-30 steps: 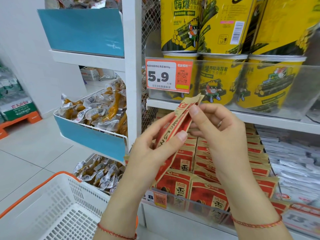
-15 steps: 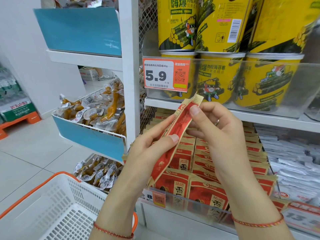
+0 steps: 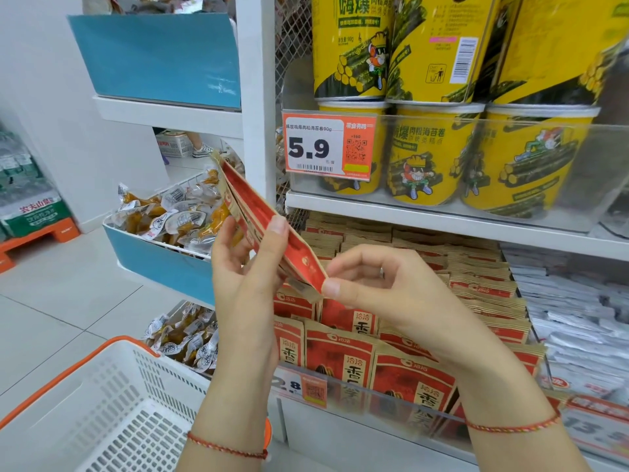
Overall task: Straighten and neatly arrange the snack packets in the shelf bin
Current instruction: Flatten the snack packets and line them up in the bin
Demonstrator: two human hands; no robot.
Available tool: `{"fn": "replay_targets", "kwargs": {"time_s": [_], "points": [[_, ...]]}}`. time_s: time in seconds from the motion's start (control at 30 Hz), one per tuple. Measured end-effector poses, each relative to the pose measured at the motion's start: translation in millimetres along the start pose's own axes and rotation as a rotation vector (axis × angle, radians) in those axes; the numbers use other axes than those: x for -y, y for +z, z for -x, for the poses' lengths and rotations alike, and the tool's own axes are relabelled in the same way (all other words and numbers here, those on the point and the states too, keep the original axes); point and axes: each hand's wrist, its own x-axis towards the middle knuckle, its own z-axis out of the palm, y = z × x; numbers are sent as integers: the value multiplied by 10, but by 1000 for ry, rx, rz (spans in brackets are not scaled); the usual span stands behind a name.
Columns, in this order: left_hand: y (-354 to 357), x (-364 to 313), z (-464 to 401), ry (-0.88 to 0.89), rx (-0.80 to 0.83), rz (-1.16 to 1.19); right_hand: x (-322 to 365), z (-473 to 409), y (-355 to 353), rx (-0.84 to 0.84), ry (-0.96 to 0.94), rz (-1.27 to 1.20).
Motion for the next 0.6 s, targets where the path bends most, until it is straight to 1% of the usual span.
{"fn": "replay_targets", "kwargs": {"time_s": [0.2, 0.3, 0.47, 0.6], "points": [[-26, 5, 14, 22, -25, -79, -21, -8, -9, 27, 8, 40], [-33, 27, 4, 15, -39, -116, -24, 15, -15, 8, -1, 82], [-29, 38, -6, -5, -31, -135, -17, 17, -23, -31, -21, 97], [-19, 40, 3, -18, -3, -120, -17, 16, -35, 4, -8, 106]]}}
